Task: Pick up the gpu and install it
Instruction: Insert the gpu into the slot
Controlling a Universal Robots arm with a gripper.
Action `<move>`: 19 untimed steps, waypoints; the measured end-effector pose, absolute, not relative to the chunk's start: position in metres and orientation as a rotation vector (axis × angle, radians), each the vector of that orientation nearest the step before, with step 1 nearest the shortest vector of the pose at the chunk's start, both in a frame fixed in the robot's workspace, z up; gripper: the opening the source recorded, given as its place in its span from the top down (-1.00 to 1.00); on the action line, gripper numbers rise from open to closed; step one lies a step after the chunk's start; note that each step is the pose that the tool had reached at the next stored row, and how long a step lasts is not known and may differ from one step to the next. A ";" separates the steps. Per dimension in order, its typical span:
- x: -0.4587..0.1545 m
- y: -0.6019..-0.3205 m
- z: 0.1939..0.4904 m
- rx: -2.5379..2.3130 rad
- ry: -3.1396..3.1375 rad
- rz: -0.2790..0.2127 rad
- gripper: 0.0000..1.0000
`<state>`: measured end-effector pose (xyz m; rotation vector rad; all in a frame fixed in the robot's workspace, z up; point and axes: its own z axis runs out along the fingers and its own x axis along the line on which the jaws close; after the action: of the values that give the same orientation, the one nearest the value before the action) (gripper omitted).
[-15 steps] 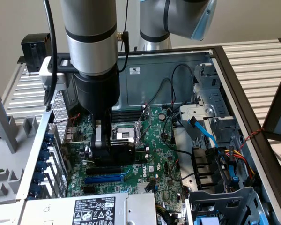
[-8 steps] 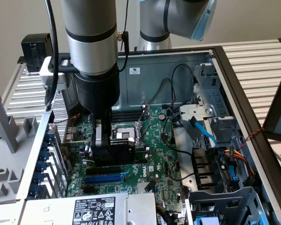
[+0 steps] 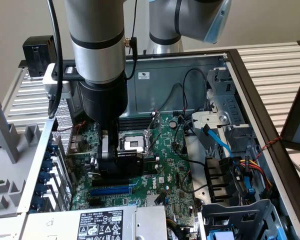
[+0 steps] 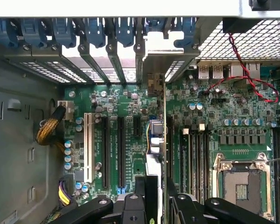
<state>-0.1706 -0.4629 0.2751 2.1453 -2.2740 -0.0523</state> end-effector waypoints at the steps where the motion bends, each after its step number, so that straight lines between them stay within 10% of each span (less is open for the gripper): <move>1: -0.171 -0.463 0.274 2.145 -2.274 -0.052 0.46; 19: -0.173 -0.463 0.269 2.145 -2.274 -0.052 0.46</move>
<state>-0.1732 -0.4629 0.2695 2.1454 -2.2739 -0.0522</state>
